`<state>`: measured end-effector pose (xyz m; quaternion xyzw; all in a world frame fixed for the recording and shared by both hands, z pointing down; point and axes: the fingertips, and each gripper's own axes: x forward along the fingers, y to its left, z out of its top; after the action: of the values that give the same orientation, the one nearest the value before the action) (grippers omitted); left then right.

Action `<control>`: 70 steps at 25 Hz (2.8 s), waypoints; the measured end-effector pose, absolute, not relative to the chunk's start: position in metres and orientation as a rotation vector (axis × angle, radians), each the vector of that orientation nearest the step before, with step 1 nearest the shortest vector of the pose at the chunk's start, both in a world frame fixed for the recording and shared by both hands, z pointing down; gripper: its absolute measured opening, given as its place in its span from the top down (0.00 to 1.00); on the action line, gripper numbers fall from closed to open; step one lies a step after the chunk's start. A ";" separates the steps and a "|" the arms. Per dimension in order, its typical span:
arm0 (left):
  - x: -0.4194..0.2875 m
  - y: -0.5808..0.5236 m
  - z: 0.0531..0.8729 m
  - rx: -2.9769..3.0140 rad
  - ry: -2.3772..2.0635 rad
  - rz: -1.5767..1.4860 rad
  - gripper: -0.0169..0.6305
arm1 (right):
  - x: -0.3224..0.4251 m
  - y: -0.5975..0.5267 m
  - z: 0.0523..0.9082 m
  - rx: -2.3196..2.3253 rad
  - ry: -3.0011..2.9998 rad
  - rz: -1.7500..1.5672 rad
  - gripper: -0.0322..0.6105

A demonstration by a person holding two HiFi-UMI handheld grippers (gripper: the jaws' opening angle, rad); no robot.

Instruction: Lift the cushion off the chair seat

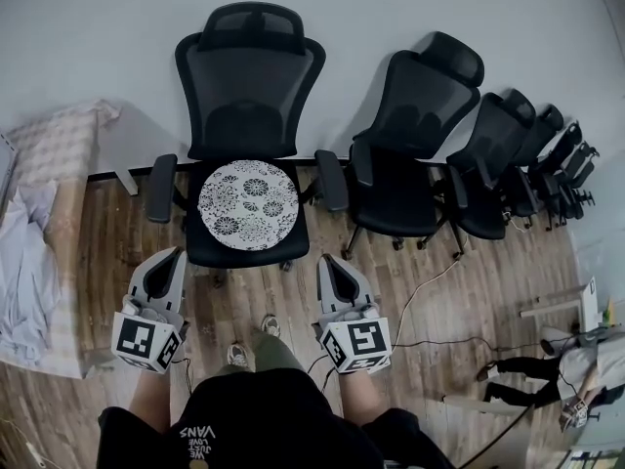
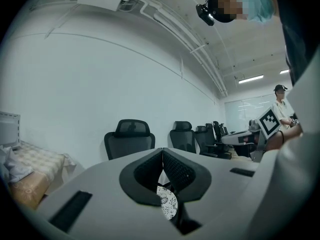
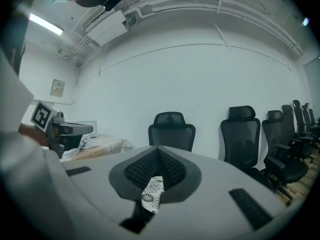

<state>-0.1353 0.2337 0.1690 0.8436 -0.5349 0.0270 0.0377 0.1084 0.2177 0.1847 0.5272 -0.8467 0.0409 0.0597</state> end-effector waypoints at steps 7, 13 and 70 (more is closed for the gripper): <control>-0.133 0.194 0.167 2.589 -1.675 0.065 0.95 | 0.113 0.173 0.183 1.587 -2.583 0.111 0.92; -0.132 0.150 0.162 2.564 -1.726 0.058 0.95 | 0.116 0.120 0.178 1.550 -2.616 0.089 0.92; -0.183 -0.079 0.184 2.484 -1.738 0.077 0.95 | 0.078 -0.113 0.198 1.533 -2.570 0.133 0.92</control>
<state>-0.1827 -0.0793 0.1842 0.8178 -0.5723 0.0255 0.0544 0.0781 -0.1133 0.1984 0.5104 -0.8557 0.0443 0.0732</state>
